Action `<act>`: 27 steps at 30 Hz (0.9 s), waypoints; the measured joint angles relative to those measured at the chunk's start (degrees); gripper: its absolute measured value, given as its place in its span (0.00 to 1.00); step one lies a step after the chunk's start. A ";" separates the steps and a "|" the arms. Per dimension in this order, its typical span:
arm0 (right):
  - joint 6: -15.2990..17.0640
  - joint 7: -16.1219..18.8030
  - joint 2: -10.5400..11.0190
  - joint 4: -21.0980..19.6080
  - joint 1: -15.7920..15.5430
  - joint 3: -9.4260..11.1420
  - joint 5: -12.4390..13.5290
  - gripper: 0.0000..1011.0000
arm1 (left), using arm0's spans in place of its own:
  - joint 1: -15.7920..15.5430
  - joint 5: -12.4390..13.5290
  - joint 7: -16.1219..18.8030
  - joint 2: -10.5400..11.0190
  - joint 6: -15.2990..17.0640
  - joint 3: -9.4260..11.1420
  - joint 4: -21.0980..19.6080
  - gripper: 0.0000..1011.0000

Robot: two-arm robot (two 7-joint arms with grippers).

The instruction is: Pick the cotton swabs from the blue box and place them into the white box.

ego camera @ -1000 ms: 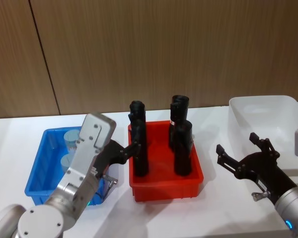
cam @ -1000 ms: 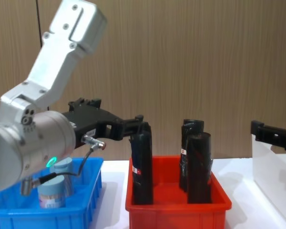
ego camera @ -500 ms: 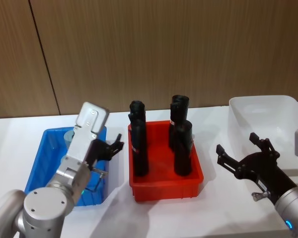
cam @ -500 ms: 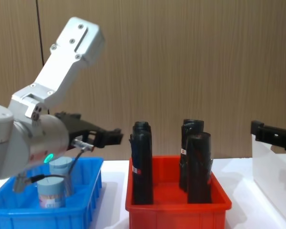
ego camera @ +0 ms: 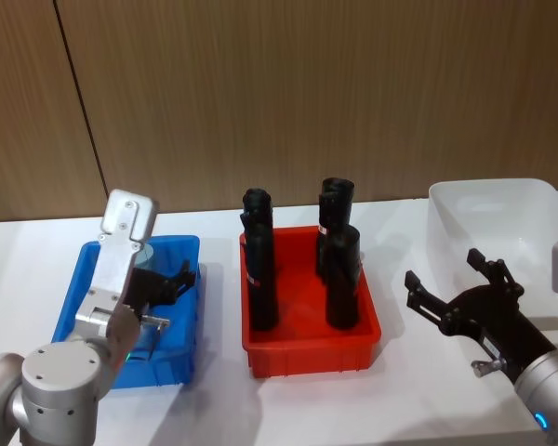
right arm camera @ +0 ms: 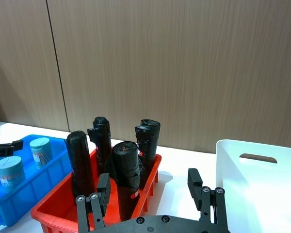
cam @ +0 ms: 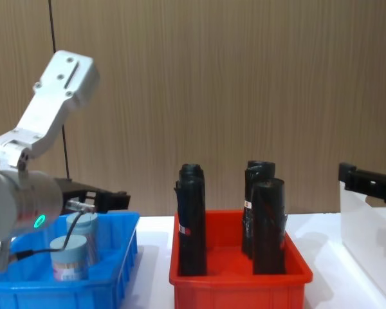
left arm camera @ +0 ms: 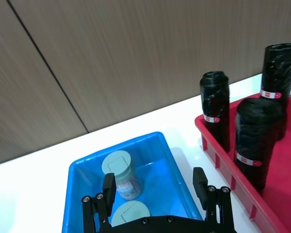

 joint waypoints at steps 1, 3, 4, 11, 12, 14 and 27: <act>0.00 0.00 0.00 0.00 0.00 0.00 0.00 0.99 | -0.03 -0.24 0.02 -0.01 -0.01 -0.15 0.22 0.99; 0.00 0.00 0.00 0.00 0.00 0.00 0.00 0.99 | -0.10 -1.10 0.05 -0.03 -0.14 -0.48 0.66 0.99; 0.00 0.00 0.00 0.00 0.00 0.00 0.00 0.99 | -0.14 -1.86 0.06 -0.04 -0.32 -0.76 1.18 0.99; 0.00 0.00 0.00 0.00 0.00 0.00 0.00 0.99 | -0.35 -5.51 -0.64 -0.09 -1.35 -1.95 3.18 0.99; 0.00 0.00 0.00 0.00 0.00 0.00 0.00 0.99 | -0.40 -5.86 -0.80 -0.10 -1.41 -2.08 3.44 0.99; 0.00 0.00 0.00 0.00 -0.01 0.00 0.00 0.99 | -0.50 -6.80 -1.28 -0.11 -1.50 -2.40 4.01 0.99; 0.00 0.00 0.00 0.00 0.00 0.00 0.00 0.99 | -1.33 -10.04 -3.48 -0.31 -0.55 -3.66 7.03 0.99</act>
